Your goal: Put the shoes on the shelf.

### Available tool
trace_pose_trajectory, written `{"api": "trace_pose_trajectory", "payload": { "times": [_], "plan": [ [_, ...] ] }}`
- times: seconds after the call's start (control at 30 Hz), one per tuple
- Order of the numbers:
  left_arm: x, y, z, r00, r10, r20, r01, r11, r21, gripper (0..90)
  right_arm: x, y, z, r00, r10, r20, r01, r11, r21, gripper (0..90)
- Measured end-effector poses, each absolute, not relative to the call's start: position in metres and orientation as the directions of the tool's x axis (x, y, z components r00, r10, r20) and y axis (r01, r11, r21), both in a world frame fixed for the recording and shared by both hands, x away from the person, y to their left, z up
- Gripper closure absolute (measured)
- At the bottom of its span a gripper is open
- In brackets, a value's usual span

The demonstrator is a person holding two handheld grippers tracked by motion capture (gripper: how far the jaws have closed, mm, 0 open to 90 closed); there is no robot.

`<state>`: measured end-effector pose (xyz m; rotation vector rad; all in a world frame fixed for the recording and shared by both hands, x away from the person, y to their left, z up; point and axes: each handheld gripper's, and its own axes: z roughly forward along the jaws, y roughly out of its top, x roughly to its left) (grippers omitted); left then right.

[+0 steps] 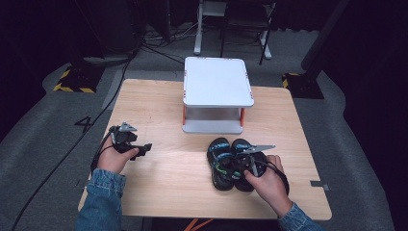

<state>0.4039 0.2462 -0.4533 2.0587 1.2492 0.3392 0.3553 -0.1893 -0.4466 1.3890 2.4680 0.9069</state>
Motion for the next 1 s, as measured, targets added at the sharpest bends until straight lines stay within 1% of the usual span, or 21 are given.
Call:
{"api": "trace_pose_trajectory", "payload": {
  "times": [0.27,0.47,0.73,0.9,1.0],
  "plan": [
    [0.401,0.249,-0.452,0.496,0.859,-0.125,0.672,-0.289,0.682,26.7,0.358,-0.193,-0.444,-0.542,0.822,0.178,0.720,0.345,0.602,82.4],
    [0.392,0.255,-0.453,0.481,0.867,-0.132,0.678,-0.273,0.682,26.8,0.368,-0.187,-0.427,-0.560,0.810,0.176,0.692,0.340,0.637,82.3],
    [0.373,0.269,-0.455,0.447,0.884,-0.137,0.692,-0.244,0.679,26.9,0.409,-0.163,-0.408,-0.578,0.802,0.154,0.656,0.343,0.673,82.2],
    [0.361,0.282,-0.454,0.411,0.901,-0.136,0.700,-0.217,0.680,27.1,0.435,-0.150,-0.403,-0.576,0.806,0.138,0.645,0.344,0.682,82.2],
    [0.357,0.286,-0.454,0.414,0.901,-0.130,0.698,-0.223,0.680,27.1,0.453,-0.143,-0.404,-0.564,0.818,0.117,0.643,0.345,0.684,82.1]
  ]
}}
